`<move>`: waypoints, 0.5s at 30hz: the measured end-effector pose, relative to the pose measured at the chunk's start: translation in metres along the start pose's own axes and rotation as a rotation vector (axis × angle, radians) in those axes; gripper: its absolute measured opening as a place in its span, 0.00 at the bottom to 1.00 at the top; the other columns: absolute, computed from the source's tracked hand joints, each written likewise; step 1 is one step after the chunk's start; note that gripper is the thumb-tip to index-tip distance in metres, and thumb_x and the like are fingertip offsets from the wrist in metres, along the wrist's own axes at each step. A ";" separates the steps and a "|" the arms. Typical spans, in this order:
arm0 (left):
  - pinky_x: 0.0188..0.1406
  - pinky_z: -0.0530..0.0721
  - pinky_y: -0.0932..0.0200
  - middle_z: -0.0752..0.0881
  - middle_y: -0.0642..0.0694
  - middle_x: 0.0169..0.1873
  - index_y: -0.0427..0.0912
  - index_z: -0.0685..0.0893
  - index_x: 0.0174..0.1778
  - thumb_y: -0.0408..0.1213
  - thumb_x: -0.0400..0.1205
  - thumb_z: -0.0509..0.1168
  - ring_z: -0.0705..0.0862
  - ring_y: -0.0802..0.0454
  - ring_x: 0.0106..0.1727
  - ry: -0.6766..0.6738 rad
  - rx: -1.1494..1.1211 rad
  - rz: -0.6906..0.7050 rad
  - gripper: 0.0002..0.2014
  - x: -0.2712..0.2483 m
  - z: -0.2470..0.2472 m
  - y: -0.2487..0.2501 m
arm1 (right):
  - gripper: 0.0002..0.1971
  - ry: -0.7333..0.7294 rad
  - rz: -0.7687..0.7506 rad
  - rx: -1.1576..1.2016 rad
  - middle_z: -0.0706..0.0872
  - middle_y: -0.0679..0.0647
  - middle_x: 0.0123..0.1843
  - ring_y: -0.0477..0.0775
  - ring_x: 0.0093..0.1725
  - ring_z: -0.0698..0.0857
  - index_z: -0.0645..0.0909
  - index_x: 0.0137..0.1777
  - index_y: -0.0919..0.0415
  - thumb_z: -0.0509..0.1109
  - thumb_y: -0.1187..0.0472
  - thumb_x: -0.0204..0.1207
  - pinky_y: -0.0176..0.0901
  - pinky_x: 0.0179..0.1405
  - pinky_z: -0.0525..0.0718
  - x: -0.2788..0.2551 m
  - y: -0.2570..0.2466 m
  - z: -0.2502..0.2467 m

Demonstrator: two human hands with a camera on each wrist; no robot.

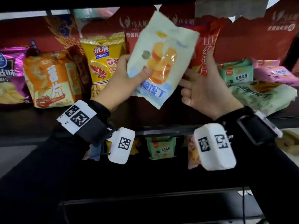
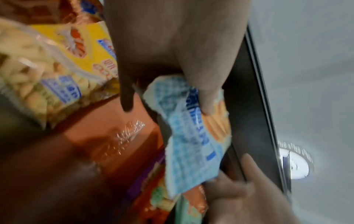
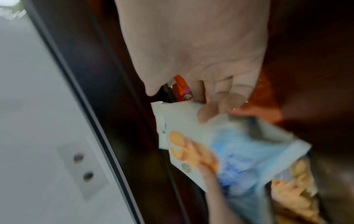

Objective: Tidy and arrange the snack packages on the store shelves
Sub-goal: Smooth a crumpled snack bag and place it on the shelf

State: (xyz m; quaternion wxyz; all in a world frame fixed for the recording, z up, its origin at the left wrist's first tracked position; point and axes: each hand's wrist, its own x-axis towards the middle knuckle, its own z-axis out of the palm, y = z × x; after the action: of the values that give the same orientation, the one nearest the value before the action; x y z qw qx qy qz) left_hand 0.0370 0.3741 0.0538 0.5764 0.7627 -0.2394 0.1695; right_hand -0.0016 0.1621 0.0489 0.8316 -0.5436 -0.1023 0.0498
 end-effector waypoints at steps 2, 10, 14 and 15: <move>0.39 0.88 0.58 0.89 0.51 0.52 0.45 0.72 0.68 0.49 0.81 0.68 0.90 0.56 0.49 0.006 -0.201 -0.185 0.23 0.000 0.006 -0.002 | 0.30 0.063 -0.064 -0.292 0.88 0.41 0.50 0.43 0.33 0.77 0.80 0.64 0.45 0.51 0.28 0.76 0.39 0.36 0.76 -0.001 0.007 0.004; 0.54 0.87 0.52 0.87 0.53 0.62 0.50 0.72 0.72 0.52 0.69 0.76 0.87 0.56 0.61 -0.200 -0.223 -0.309 0.36 -0.012 0.026 -0.003 | 0.14 -0.056 -0.198 -0.280 0.88 0.59 0.59 0.53 0.54 0.89 0.77 0.65 0.60 0.64 0.68 0.80 0.42 0.50 0.88 0.000 0.021 0.015; 0.60 0.83 0.63 0.82 0.52 0.67 0.46 0.63 0.77 0.49 0.62 0.77 0.82 0.61 0.65 -0.139 -0.172 -0.187 0.48 -0.016 0.026 -0.011 | 0.17 -0.055 -0.177 -0.264 0.89 0.58 0.56 0.54 0.54 0.89 0.75 0.66 0.58 0.65 0.69 0.79 0.45 0.50 0.89 -0.001 0.022 0.012; 0.60 0.81 0.67 0.81 0.53 0.67 0.46 0.63 0.76 0.46 0.63 0.78 0.81 0.64 0.65 -0.131 -0.143 -0.146 0.47 -0.016 0.025 -0.011 | 0.20 -0.044 -0.174 -0.264 0.87 0.59 0.60 0.57 0.57 0.88 0.72 0.70 0.59 0.65 0.71 0.79 0.49 0.54 0.88 -0.001 0.023 0.012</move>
State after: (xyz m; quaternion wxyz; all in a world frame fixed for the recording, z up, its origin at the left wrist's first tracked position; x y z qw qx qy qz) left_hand 0.0299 0.3551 0.0293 0.6234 0.7444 -0.2320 0.0594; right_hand -0.0050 0.1821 0.0329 0.7516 -0.6360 -0.1731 -0.0245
